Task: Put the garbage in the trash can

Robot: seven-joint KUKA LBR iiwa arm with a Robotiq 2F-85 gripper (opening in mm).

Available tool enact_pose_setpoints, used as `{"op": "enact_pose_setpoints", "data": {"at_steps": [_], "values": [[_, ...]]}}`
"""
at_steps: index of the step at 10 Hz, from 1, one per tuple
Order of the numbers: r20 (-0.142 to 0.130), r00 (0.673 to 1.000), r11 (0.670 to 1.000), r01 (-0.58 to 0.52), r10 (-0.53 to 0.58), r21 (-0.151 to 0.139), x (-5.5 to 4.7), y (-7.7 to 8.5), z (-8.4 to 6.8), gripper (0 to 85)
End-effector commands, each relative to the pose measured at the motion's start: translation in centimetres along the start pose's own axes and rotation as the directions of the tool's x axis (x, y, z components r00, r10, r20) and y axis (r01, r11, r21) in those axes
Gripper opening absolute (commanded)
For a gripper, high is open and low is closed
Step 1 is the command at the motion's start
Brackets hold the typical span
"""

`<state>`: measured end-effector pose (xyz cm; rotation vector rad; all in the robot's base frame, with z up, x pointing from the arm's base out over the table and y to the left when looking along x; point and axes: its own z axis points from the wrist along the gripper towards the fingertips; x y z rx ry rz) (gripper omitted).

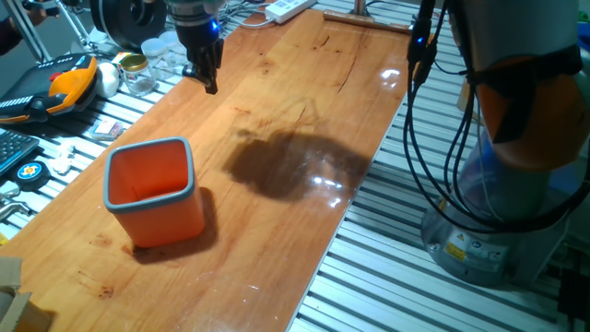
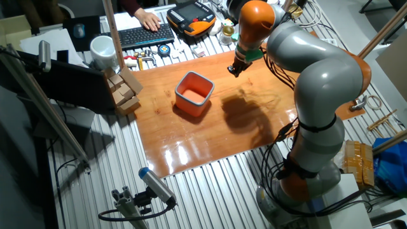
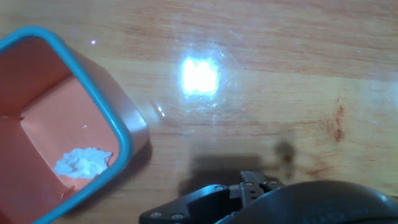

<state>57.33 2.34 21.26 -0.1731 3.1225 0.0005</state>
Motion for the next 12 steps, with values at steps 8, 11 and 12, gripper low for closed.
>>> {"op": "enact_pose_setpoints", "data": {"at_steps": [8, 11, 12], "values": [[0.011, 1.000, 1.000, -0.018, 0.018, 0.000, 1.2, -1.1, 0.3, 0.0], [0.011, 1.000, 1.000, -0.026, 0.026, -0.009, 1.5, -1.2, 0.5, 0.0], [0.008, 1.000, 1.000, -0.028, 0.028, -0.009, 1.5, -1.3, 0.6, 0.0]]}}
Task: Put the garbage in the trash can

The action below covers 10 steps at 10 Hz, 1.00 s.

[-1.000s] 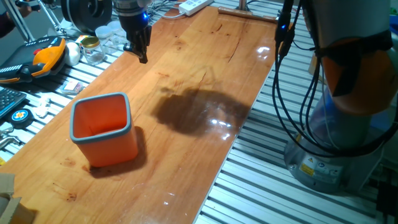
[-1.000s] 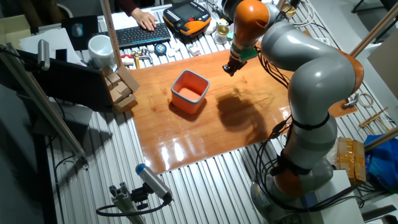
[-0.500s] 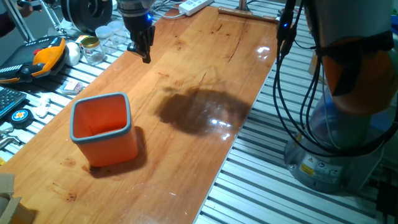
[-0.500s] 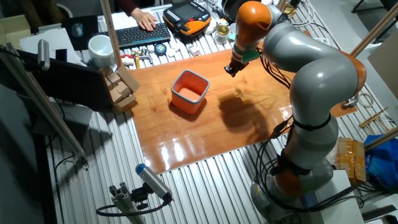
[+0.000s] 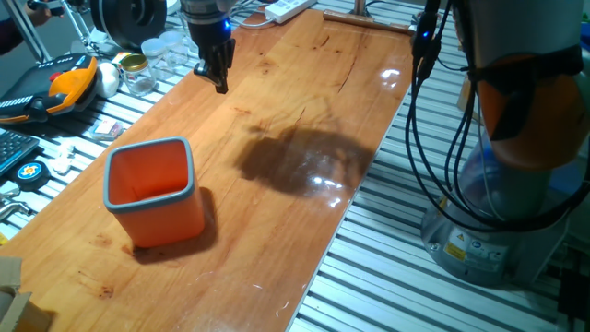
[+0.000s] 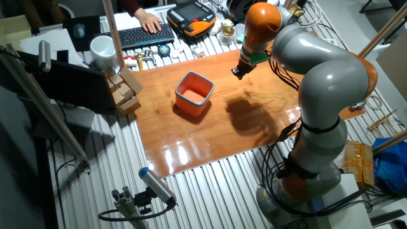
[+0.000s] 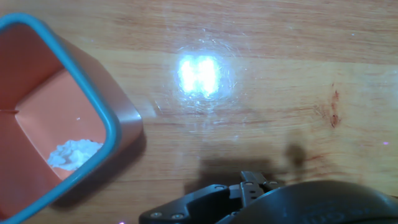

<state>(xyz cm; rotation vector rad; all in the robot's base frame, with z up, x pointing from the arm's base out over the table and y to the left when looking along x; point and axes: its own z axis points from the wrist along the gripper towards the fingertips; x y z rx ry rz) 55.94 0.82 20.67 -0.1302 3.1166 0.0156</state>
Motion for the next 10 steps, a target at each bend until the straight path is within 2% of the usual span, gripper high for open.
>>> {"op": "enact_pose_setpoints", "data": {"at_steps": [1, 4, 10], "values": [[0.000, 1.000, 1.000, 0.000, 0.000, -0.001, 0.06, -0.07, 0.04, 0.0], [0.009, 1.000, 1.000, -0.003, 0.003, 0.004, 0.11, -0.18, 0.10, 0.0], [0.011, 1.000, 1.000, -0.023, 0.023, -0.008, 0.07, -0.17, 0.13, 0.0]]}}
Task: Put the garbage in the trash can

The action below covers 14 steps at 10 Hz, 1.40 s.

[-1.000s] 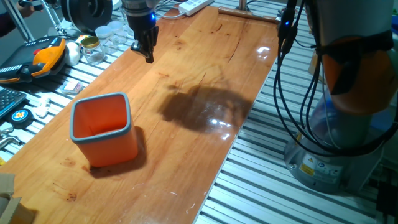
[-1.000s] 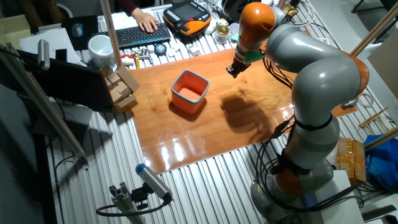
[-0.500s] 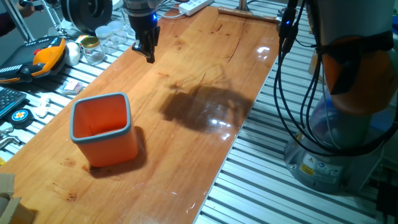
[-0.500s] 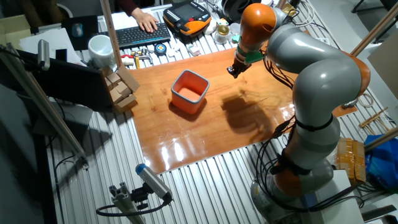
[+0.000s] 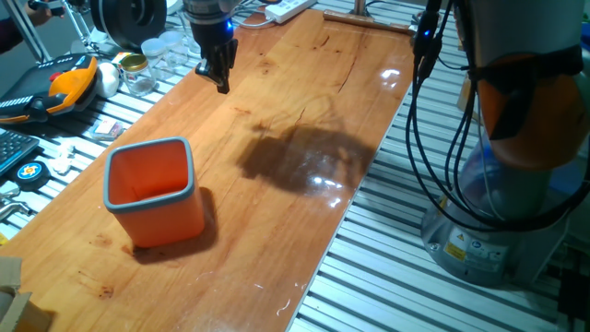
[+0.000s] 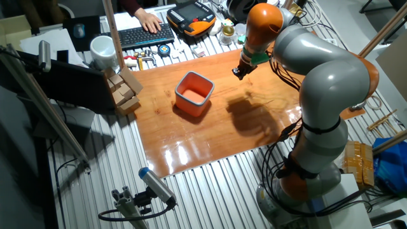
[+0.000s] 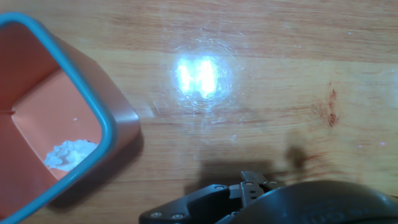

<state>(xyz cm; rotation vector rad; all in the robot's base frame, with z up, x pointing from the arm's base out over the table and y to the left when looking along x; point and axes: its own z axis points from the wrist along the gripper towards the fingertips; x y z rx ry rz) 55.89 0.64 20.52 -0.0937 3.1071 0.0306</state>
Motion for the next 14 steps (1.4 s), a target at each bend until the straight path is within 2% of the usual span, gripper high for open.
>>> {"op": "enact_pose_setpoints", "data": {"at_steps": [1, 14], "values": [[0.000, 1.000, 1.000, 0.000, 0.000, -0.001, 0.00, 0.00, 0.00, 0.0], [0.004, 1.000, 1.000, 0.003, -0.003, -0.007, -0.06, -0.16, 0.33, 0.0]]}}
